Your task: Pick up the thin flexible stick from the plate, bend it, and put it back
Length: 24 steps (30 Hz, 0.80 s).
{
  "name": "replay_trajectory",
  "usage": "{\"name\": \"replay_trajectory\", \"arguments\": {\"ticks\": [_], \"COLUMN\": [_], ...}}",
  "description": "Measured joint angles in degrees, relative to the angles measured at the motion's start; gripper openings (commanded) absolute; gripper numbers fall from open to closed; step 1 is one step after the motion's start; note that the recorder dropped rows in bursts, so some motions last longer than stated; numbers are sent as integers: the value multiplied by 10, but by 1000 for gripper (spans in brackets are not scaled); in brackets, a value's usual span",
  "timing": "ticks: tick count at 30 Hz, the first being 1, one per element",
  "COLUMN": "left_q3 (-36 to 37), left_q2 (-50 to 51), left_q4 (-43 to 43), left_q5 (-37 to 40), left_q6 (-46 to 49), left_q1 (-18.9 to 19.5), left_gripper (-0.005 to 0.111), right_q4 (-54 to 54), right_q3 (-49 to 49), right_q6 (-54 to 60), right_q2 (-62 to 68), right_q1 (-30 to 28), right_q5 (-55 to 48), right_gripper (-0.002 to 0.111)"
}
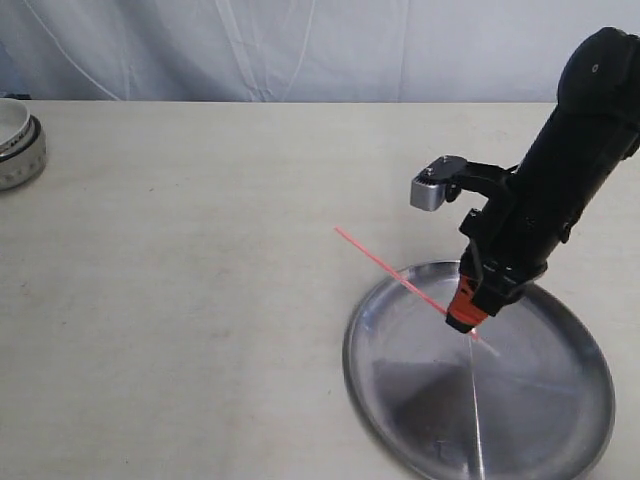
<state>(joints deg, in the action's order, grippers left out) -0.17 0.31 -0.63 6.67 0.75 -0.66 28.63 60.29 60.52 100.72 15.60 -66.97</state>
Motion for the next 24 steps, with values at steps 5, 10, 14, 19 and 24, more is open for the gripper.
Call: {"name": "replay_trajectory", "arguments": {"ticks": [5,10,14,19,24], "left_q3": [0,0,-13,-58,-107], "left_q2": [0,0,13,59,111], "left_q4": [198,353,353,353,353], "left_q5": [-203,-186,-91,-33,-26], "left_q6": [-58,-255,-352,-362,-332], "left_q1": [0,0,-17,-65,-127], "left_gripper": [0,0,1,14,44], "right_q4": [53,91,106,114,123], "right_q3": [-43,-51,-51,-51,-51], "right_q6": [0,1,1,1,1], "right_q2": [0,-29,-51,-77,-92], "right_q1": [0,0,0,0,0], "right_q5": [8,18,0,-17,-24], "right_gripper": [-1,-1,-1,-1,-1]}}
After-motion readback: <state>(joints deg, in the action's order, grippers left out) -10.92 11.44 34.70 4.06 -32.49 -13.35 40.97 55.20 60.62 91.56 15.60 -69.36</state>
